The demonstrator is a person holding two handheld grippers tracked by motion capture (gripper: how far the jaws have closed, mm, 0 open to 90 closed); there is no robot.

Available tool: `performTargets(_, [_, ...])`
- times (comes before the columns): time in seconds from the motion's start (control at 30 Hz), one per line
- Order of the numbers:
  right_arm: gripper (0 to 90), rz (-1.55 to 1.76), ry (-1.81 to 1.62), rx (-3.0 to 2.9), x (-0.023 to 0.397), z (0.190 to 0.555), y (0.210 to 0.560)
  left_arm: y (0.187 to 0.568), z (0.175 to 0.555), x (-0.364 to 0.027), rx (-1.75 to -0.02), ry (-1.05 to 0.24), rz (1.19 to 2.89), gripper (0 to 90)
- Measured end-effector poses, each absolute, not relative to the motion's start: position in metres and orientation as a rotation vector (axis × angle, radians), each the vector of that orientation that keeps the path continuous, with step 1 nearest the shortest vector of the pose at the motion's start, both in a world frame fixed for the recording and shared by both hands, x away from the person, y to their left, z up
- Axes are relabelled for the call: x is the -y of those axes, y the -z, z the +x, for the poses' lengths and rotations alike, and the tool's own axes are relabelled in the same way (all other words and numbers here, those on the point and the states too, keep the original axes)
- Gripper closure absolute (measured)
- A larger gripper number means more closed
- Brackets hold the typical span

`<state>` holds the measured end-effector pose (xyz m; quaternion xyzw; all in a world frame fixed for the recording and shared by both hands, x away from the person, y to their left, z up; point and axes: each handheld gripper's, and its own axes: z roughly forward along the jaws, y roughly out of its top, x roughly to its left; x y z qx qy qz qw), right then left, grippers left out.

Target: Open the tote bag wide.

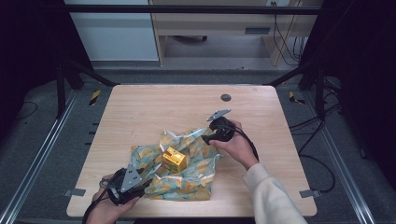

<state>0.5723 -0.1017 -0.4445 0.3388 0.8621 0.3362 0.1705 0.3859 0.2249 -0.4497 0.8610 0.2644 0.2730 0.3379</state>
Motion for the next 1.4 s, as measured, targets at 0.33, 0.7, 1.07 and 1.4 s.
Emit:
performTargets(0.33, [20.5, 0.845, -1.057, -2.461, 0.102, 0.523, 0.428, 0.447, 0.416, -0.217, -0.860, -0.805, 2.133, 44.9])
performTargets(0.7, [21.3, 0.776, -0.948, -2.569, 0.101, 0.481, 0.468, 0.479, 0.466, -0.230, -1.077, -0.812, 2.250, 52.8])
performTargets(1.07, [15.9, 0.808, -1.076, -2.455, 0.120, 0.467, 0.454, 0.449, 0.448, -0.240, -0.989, -0.750, 1.979, 35.4])
performTargets(1.4, [11.7, 0.952, -1.174, -2.217, 0.166, 0.473, 0.423, 0.430, 0.445, -0.273, -1.080, -0.803, 1.835, 19.7])
